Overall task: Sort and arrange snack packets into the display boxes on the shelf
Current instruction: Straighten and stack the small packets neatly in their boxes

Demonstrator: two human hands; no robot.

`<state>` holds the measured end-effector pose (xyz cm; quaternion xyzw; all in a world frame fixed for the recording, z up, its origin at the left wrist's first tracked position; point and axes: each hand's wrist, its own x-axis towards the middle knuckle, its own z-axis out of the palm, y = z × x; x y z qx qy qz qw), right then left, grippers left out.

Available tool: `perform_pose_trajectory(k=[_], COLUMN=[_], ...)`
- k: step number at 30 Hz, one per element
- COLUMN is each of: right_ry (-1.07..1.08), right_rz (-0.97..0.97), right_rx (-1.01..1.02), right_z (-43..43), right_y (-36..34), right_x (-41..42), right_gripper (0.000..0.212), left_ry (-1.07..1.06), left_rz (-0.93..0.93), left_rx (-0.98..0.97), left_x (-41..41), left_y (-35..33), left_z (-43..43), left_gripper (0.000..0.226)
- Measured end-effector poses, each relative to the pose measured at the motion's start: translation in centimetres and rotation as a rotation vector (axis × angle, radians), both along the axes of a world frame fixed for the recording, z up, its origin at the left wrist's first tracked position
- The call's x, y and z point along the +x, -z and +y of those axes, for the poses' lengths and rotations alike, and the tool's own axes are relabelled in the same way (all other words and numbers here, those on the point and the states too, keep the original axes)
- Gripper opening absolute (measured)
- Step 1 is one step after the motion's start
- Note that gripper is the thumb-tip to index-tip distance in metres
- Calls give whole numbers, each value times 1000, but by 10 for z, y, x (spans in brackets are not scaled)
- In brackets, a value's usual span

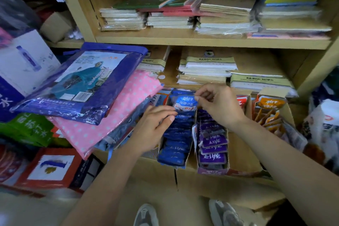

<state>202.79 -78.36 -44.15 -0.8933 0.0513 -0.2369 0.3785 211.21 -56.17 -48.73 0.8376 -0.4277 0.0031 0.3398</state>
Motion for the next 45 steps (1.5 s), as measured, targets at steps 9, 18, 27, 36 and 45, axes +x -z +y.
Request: perform_pose_trajectory(k=[9,18,27,36,45], right_ry=[-22,-23,-190,-83,-194], right_rz=[-6,-110,-7,-18,80], right_rx=[53,189,-137,20,-116], right_z=[5,4,4,5,12], right_y=[1,-4,6,1,3], right_x=[-3,-6,-5,-7,-6], right_gripper=[4,9,13,38,36], left_ry=[-21,-85,-29,-92,-314], left_rz=[13,-111,-360,-394,-188], left_rx=[-41,-309,-224,-202,-292], left_x=[1,-13,-11,-12,-3], left_y=[2,-19,-12,-13,-15], left_z=[-4,-4,4,-5,-17], left_gripper=[25,5,10,10,5])
